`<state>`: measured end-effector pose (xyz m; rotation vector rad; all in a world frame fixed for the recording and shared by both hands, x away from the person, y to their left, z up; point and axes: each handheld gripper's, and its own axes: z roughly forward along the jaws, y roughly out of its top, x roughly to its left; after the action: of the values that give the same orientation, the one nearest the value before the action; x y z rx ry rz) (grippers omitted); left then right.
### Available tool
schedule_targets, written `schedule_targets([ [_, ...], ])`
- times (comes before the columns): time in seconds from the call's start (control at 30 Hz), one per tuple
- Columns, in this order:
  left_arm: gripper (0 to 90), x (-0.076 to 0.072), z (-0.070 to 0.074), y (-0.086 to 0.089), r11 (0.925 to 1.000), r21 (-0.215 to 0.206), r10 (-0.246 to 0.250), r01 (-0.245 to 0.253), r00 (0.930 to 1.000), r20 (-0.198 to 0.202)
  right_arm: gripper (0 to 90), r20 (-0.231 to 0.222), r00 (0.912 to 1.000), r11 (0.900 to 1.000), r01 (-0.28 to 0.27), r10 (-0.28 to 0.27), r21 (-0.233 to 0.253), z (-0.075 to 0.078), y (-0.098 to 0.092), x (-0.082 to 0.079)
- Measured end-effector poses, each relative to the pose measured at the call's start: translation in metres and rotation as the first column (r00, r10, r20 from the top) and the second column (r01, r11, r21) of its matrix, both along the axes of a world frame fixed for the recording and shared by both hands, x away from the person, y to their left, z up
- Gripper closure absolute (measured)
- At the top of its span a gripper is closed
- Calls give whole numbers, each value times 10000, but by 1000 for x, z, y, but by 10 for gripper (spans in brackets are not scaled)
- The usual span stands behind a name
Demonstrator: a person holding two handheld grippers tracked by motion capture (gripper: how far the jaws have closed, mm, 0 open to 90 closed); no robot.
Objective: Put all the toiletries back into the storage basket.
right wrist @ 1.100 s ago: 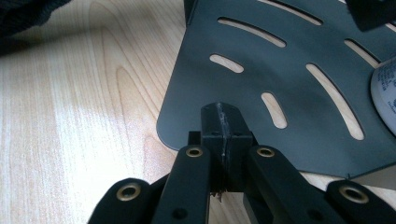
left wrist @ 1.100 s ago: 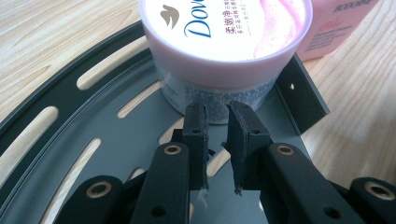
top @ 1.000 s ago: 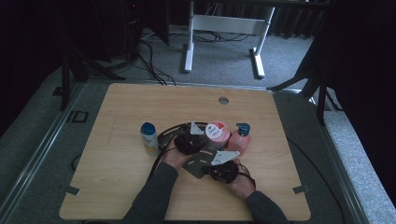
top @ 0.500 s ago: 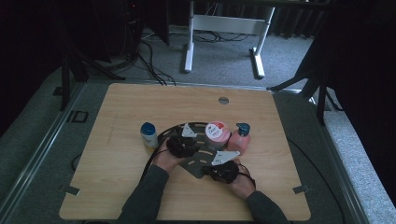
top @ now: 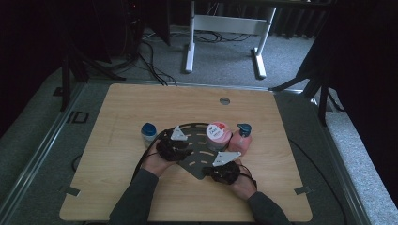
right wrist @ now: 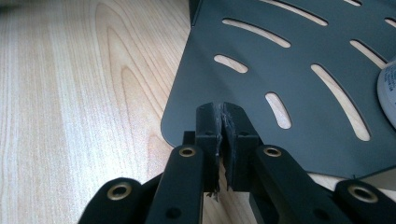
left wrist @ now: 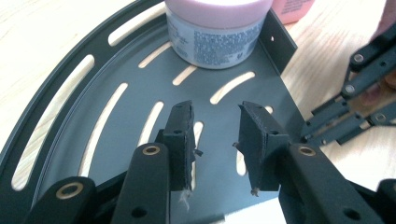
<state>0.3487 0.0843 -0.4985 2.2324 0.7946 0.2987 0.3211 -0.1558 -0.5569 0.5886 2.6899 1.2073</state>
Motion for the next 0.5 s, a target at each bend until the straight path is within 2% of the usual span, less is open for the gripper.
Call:
schedule_targets([
  [0.17,644,-6,1,9,9999,-62,-144,144,9999,19,855,0,10000,10000,-2,2,4,0,0,0],
  [0.5,612,-19,-1,24,9998,-129,-136,135,9999,-51,855,-16,10000,10000,-22,22,11,0,0,0],
])
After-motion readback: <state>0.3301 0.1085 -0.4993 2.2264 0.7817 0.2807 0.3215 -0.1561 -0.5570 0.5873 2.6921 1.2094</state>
